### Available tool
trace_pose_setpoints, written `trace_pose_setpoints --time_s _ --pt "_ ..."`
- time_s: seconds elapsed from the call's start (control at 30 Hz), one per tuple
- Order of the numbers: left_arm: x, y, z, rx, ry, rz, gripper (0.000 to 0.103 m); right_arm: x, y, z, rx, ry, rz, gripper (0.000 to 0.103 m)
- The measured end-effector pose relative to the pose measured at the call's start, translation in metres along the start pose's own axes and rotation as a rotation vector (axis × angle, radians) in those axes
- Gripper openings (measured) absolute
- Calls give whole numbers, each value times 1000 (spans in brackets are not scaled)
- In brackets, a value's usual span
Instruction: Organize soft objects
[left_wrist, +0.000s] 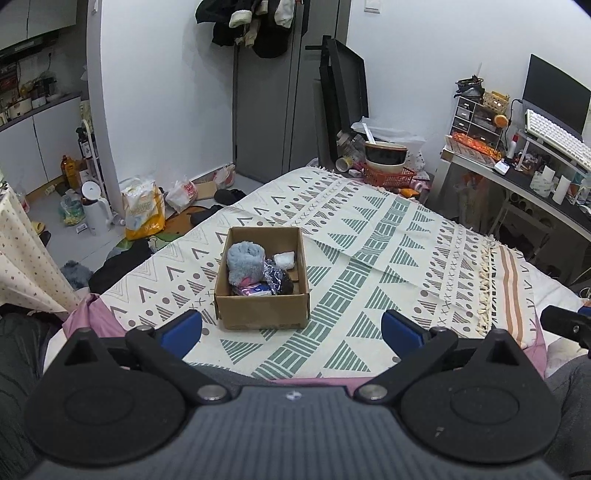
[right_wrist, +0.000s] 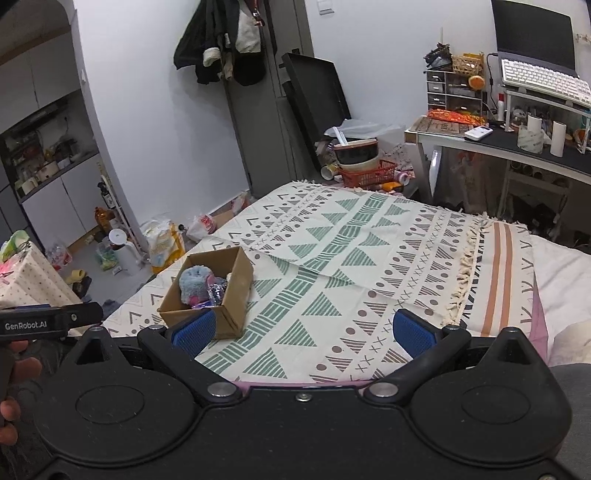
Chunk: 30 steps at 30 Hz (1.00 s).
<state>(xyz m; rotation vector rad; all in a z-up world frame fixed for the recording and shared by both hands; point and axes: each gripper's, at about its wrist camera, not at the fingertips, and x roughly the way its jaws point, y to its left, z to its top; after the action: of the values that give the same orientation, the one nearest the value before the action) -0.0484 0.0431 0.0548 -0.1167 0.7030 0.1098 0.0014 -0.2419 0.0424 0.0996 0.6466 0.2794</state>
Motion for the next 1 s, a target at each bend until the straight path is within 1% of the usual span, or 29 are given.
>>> trace_pose_setpoints --time_s 0.23,0.73,1.0 --pt "-4 2 1 -3 -3 -6 102 1 1 -2 -6 -5 -14 103" --pt "-6 2 0 -1 3 -12 102 1 -3 -2 2 -1 -3 103" --pt "-5 -4 -5 6 2 -27 102 4 -5 -4 0 11 -24 103"
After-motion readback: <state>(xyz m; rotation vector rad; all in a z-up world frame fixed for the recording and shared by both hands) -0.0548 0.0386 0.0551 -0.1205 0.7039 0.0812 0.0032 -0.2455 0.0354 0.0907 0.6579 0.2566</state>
